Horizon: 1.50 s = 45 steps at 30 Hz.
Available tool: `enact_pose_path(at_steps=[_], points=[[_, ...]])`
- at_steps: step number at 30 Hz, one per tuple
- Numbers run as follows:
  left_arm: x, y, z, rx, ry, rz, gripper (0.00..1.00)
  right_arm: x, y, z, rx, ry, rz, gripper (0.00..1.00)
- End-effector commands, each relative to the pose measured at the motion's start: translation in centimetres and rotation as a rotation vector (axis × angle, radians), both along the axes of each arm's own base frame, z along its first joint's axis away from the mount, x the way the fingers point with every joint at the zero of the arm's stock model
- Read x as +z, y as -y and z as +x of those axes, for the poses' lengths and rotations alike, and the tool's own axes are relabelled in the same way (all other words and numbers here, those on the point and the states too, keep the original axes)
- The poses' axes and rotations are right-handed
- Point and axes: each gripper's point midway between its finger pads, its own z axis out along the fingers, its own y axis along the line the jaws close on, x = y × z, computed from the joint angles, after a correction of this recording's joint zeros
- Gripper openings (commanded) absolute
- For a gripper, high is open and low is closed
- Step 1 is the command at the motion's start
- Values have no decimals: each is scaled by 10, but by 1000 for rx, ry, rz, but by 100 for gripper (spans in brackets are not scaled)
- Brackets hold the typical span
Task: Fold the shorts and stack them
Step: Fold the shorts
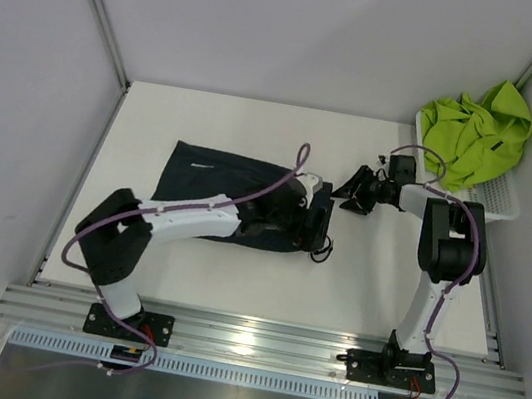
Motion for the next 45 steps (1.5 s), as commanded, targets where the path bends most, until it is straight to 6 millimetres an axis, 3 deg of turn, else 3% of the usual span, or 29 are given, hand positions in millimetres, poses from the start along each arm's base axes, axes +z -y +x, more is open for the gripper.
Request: enact_pose_path(at_steps=[1,6,13,19,22,26,29,36,45], points=[[62,-9,4,-13,20,-168,99,33,4,6,-12,90,24,56],[84,-28,24,20,42,-233,99,49,5,-6,-30,117,56,75],[58,-25,63,56,10,-201,99,56,-11,-24,-21,125,166,85],[21,-12,85,67,-22,-146,97,39,-24,-38,-9,58,119,85],[6,-16,91,90,-21,-108,92,36,-29,-44,-8,48,106,84],[-11,-17,99,98,-18,-56,78,22,-31,-52,-16,-11,63,82],[-26,-23,105,121,-17,2,74,14,-30,-57,-19,-30,21,81],[-46,-27,115,123,-22,97,72,13,-23,-70,-47,-36,-30,80],[-84,-46,109,103,-82,261,72,4,-38,-82,-56,-58,-21,80]])
